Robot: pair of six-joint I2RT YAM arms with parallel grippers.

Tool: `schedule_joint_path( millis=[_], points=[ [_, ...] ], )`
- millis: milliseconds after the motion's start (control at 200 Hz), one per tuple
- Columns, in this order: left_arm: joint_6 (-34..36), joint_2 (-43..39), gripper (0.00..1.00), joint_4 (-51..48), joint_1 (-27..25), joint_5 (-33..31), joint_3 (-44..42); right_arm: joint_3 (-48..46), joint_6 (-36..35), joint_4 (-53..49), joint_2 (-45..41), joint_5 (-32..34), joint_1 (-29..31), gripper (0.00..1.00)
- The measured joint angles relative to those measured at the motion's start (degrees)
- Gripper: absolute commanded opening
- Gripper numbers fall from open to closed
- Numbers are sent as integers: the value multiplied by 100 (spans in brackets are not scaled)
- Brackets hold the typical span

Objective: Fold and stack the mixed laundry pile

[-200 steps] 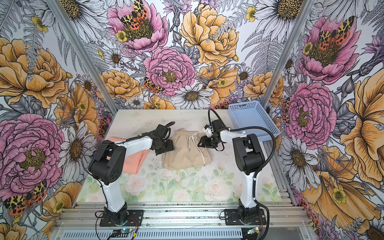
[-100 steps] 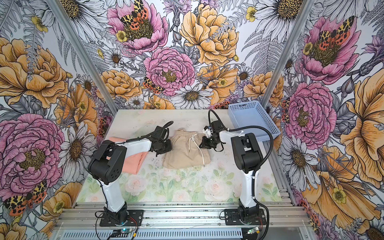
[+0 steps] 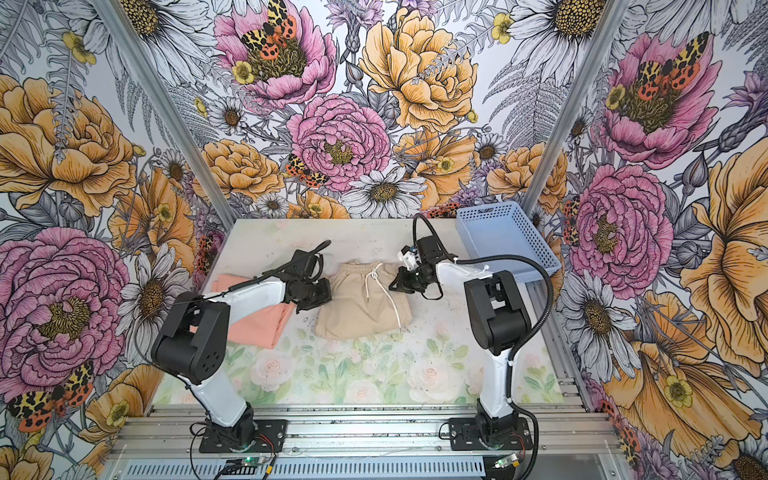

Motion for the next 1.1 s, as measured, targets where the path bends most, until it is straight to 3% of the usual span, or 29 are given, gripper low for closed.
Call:
schedule_joint_path(
  millis=[335,535,876,1101],
  points=[
    [841,-1423,0,-1320,1036,-28,234,48,719,424,-503,-15,761,0],
    [1276,-1943,0,-1932,1923,-450,275,310,1399,1172,-446,76,1569,0],
    [2006,-1720,0,-2203,3141,-2079,717,2173,2131,2070,1252,439,2754,0],
    [2492,-981,0,-2028,3770,-2391,1152,3276,2402,2249,2328,507,3161,0]
  ],
)
